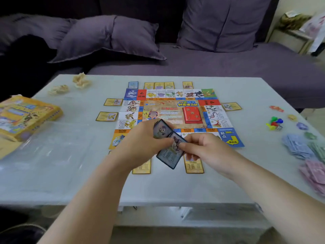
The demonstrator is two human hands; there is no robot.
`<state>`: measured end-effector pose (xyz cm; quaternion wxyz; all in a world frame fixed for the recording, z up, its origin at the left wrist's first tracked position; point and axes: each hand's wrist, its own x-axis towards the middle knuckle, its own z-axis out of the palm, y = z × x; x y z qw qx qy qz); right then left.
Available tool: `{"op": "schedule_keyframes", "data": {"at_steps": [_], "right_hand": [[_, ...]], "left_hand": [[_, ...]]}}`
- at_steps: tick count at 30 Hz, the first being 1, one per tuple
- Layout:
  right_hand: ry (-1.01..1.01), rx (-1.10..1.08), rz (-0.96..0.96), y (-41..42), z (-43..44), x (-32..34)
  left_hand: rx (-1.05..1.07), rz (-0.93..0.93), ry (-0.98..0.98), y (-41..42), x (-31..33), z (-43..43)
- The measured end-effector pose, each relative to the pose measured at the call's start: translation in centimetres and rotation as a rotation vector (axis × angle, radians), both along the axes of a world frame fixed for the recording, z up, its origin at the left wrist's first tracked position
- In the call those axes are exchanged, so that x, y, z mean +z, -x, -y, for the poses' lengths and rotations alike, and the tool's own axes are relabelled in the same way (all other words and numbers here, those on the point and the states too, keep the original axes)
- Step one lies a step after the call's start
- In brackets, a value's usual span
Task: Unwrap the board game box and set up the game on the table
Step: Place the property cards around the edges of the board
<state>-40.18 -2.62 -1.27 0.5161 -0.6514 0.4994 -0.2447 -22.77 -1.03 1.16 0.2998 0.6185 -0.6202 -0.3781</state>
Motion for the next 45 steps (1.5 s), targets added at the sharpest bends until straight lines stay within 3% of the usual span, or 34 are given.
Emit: {"op": "schedule_keyframes", "data": {"at_steps": [2, 4, 6, 9, 11, 14, 17, 19, 22, 25, 33, 45], "right_hand": [[0.032, -0.112, 0.107, -1.1, 0.0, -0.4], [0.122, -0.187, 0.098, -1.8, 0.2, -0.7], [0.229, -0.155, -0.012, -2.1, 0.3, -0.9], [0.314, -0.012, -0.259, -2.6, 0.1, -1.7], [0.328, 0.039, -0.404, -3.1, 0.0, -2.4], [0.39, 0.057, -0.545, -3.9, 0.0, -3.0], [0.505, 0.053, -0.68, -4.2, 0.2, -3.5], [0.57, 0.052, -0.739, -4.2, 0.2, -3.6], [0.659, 0.089, -0.739, -3.9, -0.4, -3.1], [0.722, 0.262, -0.725, -3.3, -1.6, -3.0], [0.862, 0.358, -0.767, -3.4, -2.3, -4.5], [0.946, 0.317, -0.761, -3.9, -2.4, -5.0]], "left_hand": [[0.04, -0.029, 0.019, -0.8, 0.0, 0.0], [0.108, -0.048, 0.047, -1.8, 0.0, -0.1], [0.281, -0.085, 0.129, -3.1, 0.3, 0.1], [0.569, -0.324, 0.216, -5.4, 0.8, 0.5], [0.63, -0.43, 0.23, -6.2, 1.0, 0.6], [0.612, -0.421, 0.239, -6.2, 0.9, 0.5], [0.556, -0.287, 0.236, -6.2, 0.9, 0.3], [0.443, -0.065, 0.184, -6.3, 0.9, -0.1], [0.079, 0.389, 0.001, -5.7, 0.0, -1.0], [-0.231, 0.622, -0.154, -4.6, -1.6, -2.0], [-0.265, 0.797, -0.221, -3.6, -3.6, -2.7], [-0.285, 0.811, -0.193, -3.6, -3.9, -2.3]]}}
